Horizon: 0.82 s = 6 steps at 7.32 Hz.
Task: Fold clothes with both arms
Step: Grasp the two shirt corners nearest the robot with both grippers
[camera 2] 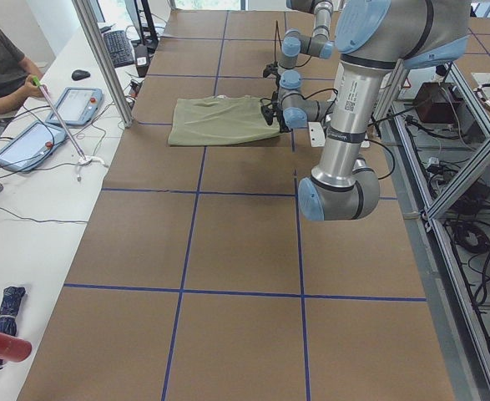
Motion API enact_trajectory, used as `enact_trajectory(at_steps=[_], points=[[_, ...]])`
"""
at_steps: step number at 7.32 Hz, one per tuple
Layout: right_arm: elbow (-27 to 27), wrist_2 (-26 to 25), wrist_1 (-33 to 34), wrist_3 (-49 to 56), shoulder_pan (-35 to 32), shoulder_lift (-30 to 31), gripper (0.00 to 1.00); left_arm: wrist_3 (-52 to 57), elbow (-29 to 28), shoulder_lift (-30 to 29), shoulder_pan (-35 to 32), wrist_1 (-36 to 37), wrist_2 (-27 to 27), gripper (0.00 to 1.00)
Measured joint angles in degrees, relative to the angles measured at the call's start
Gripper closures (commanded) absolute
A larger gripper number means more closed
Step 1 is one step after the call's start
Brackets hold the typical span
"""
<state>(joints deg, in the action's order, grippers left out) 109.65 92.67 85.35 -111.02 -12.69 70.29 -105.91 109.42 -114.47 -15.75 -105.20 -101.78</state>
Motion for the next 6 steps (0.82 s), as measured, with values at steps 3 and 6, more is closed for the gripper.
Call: enact_trajectory(at_steps=[3, 6], points=[[-0.21, 0.1, -0.26, 0.09, -0.02, -0.07, 1.0, 0.0, 0.08, 0.03, -0.02, 0.0, 0.0, 1.0], [-0.11, 0.59, -0.13, 0.42, -0.05, -0.29, 1.0, 0.0, 0.15, 0.06, 0.02, 0.0, 0.0, 1.0]])
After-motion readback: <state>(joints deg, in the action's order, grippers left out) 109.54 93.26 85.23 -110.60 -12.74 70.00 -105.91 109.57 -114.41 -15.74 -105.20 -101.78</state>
